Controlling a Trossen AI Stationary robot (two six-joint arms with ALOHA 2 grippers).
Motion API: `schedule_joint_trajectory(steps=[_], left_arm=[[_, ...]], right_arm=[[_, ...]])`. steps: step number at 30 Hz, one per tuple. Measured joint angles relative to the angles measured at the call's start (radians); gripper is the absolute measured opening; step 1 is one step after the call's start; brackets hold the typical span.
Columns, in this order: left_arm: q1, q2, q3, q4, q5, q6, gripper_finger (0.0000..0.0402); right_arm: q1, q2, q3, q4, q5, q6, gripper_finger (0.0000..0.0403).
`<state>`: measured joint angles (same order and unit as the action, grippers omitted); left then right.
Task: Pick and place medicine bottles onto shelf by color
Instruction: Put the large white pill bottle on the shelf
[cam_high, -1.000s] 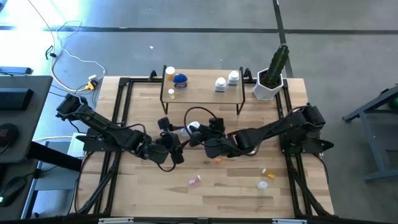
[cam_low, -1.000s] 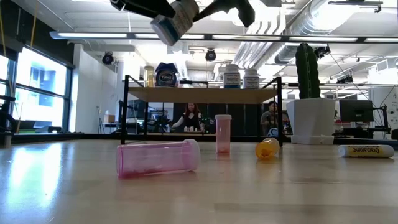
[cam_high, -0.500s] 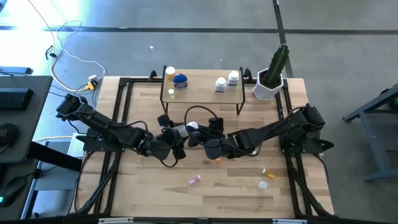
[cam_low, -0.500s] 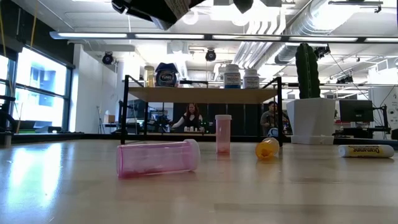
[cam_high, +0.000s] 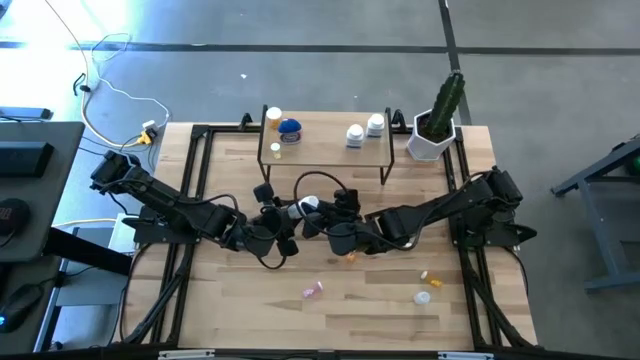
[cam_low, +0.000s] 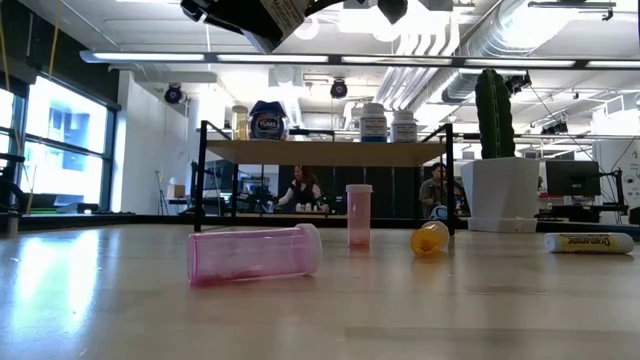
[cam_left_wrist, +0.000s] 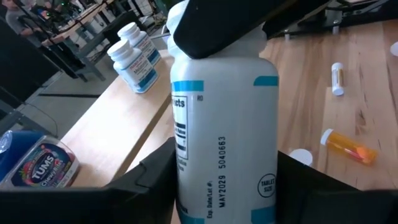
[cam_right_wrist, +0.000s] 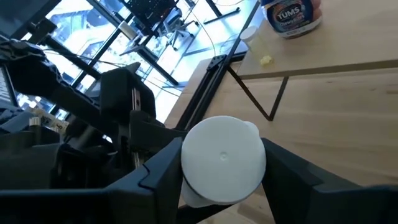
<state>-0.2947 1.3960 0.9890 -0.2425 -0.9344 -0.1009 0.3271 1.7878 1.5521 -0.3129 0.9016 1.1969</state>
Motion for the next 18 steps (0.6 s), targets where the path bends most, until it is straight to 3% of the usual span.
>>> schedule_joint_trajectory(steps=[18], left_arm=[[0.000,0.000,-0.002,-0.027,0.039,-0.018,0.0165]], right_arm=[[-0.025,-0.006,-0.002,-0.002,-0.095,-0.103,0.0200]])
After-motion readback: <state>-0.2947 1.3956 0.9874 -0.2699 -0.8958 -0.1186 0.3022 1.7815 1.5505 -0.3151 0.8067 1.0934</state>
